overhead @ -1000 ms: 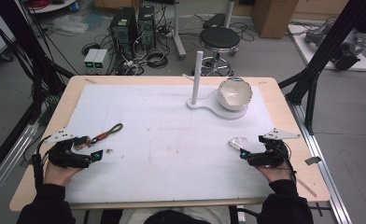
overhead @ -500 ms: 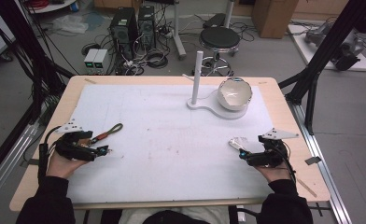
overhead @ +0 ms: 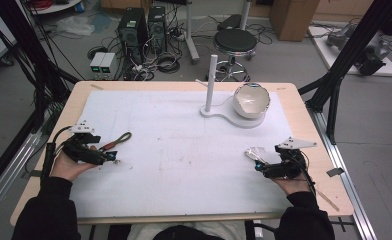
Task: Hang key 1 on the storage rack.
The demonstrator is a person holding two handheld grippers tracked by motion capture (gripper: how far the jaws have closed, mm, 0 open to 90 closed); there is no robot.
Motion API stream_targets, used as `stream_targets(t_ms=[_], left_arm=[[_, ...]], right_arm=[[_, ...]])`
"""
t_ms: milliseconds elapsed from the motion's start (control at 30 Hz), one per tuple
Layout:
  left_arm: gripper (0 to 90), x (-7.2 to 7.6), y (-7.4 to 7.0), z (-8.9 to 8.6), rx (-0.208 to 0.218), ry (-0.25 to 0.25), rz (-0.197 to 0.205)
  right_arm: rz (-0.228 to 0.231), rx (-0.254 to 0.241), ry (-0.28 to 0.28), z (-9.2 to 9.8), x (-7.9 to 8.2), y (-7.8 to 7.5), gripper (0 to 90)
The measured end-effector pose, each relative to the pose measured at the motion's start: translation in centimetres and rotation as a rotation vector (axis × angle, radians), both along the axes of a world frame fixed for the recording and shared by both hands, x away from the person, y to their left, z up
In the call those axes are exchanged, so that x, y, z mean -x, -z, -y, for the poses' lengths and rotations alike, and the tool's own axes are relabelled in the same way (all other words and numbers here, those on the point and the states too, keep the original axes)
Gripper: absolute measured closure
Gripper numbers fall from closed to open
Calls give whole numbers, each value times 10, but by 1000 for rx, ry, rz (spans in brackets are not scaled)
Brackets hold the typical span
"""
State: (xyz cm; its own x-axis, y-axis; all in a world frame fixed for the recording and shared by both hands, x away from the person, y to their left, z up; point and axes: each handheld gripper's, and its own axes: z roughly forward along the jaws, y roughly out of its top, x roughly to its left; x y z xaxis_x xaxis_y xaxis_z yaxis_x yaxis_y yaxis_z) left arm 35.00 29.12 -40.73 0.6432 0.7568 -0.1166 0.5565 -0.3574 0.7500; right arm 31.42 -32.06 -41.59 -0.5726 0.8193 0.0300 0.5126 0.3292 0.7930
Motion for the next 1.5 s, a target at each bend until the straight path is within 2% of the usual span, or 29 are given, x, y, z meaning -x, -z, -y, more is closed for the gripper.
stream_targets(t_ms=[33, 67, 100, 267, 300, 567, 633, 700, 867, 1067, 1100, 1133, 1167, 1267, 1300, 1367, 1400, 1433, 1467, 1500], left_arm=[[27, -4, 0, 1, -13, 5, -17], [27, -4, 0, 1, -13, 5, -17], [26, -7, 1, 2, -34, 12, -30], [26, -13, 2, 5, -52, 27, -53], [26, -16, 2, 7, -69, 36, -63], [27, -29, 2, 5, -81, 33, -83], [29, -34, 5, -1, -71, 30, -107], [84, -36, 7, -4, -67, 14, -117], [138, -38, 10, -6, -62, 12, -136], [192, -40, 15, 0, -119, 7, -159], [237, -40, 15, 0, -125, 9, -163], [237, -40, 16, 0, -130, 6, -163], [296, -40, 16, 1, -140, 0, -166], [322, -40, 16, 1, -166, 1, -187], [376, -40, 17, 0, -171, -2, -195], [446, -40, 18, 0, -179, -8, -194], [446, -40, 18, 1, -197, -22, -184], [569, -40, 18, 0, -207, -33, -178], [569, -41, 17, -1, -206, -43, -174], [636, -41, 18, -5, -192, -51, -179]], right_arm=[[0, 7, -1, -1, 0, 0, 6], [0, 7, -1, -1, 0, 0, 6], [-2, 4, -1, -1, 0, 0, 6], [3, 2, -4, 0, 0, 0, 6], [0, 5, -7, -1, -1, 1, 6], [-2, 19, -11, -4, -1, 1, 6], [-1, 18, -8, -3, 0, 1, 6], [4, 8, -4, -2, 0, 0, 6], [4, 8, 0, 0, 0, 0, 6], [8, 10, 4, 0, 1, -1, 6], [12, 9, 4, 1, 1, -1, 6], [12, 9, 4, 1, 1, -1, 6], [8, 5, 8, 1, 1, -1, 6], [9, 4, 9, 1, 1, -1, 6], [11, 5, 8, 1, 1, -1, 6], [11, 5, 7, 1, 1, -1, 6], [11, 5, 7, 1, 1, -1, 6], [14, 6, 7, 1, 2, -2, 6], [14, 6, 7, 1, 2, -2, 6], [19, 4, 8, 2, 2, -2, 6]])
